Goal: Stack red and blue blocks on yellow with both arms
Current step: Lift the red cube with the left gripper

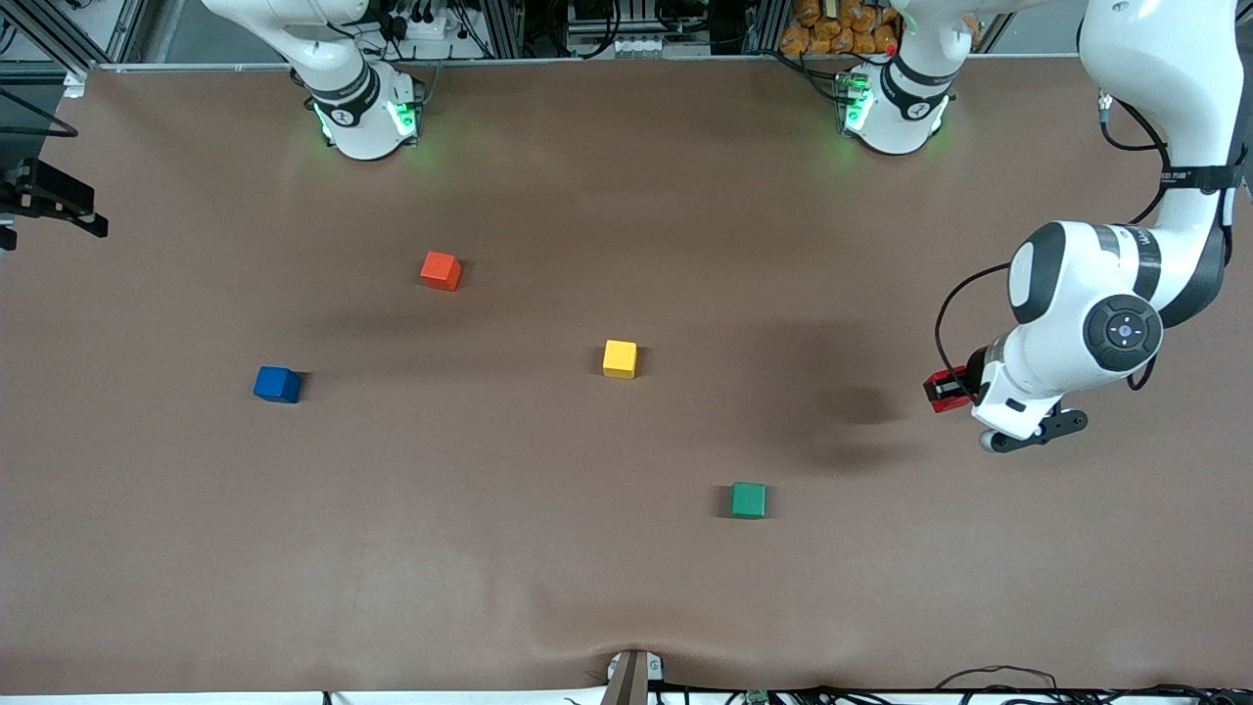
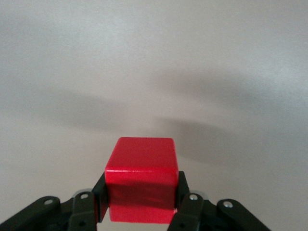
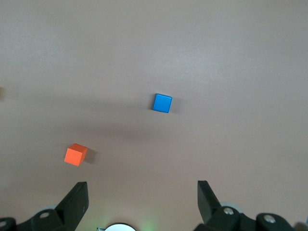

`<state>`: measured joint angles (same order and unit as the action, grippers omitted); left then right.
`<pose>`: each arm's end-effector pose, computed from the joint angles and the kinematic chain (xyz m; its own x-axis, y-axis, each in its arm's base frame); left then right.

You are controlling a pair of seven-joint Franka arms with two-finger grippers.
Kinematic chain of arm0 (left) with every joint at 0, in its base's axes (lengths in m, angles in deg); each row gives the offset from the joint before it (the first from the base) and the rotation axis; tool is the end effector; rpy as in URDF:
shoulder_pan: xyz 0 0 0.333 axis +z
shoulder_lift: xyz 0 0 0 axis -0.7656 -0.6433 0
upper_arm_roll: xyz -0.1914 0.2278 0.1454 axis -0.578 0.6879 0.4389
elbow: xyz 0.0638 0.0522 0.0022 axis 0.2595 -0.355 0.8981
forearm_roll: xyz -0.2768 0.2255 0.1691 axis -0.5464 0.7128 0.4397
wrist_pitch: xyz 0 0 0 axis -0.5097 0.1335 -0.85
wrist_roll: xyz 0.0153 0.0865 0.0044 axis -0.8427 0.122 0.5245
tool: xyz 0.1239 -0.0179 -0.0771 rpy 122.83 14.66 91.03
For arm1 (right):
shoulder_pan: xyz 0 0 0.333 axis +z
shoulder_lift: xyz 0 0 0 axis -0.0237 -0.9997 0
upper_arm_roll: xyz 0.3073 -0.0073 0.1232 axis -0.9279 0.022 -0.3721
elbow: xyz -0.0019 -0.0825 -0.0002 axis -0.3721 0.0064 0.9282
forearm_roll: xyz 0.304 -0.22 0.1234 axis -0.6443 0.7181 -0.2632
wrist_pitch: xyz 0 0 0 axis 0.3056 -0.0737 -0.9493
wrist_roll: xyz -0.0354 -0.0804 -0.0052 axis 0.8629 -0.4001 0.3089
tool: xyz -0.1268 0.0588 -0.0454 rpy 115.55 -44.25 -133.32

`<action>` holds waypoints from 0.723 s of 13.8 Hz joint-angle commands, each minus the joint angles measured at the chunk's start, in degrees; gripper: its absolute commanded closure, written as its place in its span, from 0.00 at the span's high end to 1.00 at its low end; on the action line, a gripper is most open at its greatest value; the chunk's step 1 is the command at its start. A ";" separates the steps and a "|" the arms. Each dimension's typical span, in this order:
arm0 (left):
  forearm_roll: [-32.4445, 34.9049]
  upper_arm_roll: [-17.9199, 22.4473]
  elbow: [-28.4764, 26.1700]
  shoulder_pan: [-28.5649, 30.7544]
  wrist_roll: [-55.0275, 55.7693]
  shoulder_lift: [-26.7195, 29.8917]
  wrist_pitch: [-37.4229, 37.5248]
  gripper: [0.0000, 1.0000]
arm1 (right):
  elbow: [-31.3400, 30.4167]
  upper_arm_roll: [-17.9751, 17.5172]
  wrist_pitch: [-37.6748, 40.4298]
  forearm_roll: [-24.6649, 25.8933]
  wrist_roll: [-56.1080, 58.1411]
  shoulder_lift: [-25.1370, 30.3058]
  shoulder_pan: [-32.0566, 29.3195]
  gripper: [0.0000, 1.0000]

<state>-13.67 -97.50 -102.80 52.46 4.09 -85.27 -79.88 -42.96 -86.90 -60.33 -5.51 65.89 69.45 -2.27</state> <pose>0.6224 -0.0598 0.2939 0.9578 0.2674 -0.1057 0.2605 -0.9626 -0.0743 0.5304 -0.0617 0.6210 0.9870 0.1493 -0.0599 0.1485 -0.9888 -0.0168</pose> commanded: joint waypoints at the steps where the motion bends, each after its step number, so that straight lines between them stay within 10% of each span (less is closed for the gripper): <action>1: 1.36 -0.47 1.21 -0.56 1.41 0.83 1.82 0.09 | -0.82 -0.50 0.12 0.57 0.76 0.90 -1.03 1.00; 10: 1.27 -1.17 2.71 -7.33 9.76 0.74 3.67 0.08 | -0.82 -0.50 0.12 0.49 0.76 0.81 -1.03 1.00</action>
<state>-13.67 -98.72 -100.81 46.16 11.71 -85.25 -77.71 -43.06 -86.87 -60.33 -5.51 65.89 69.45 -2.52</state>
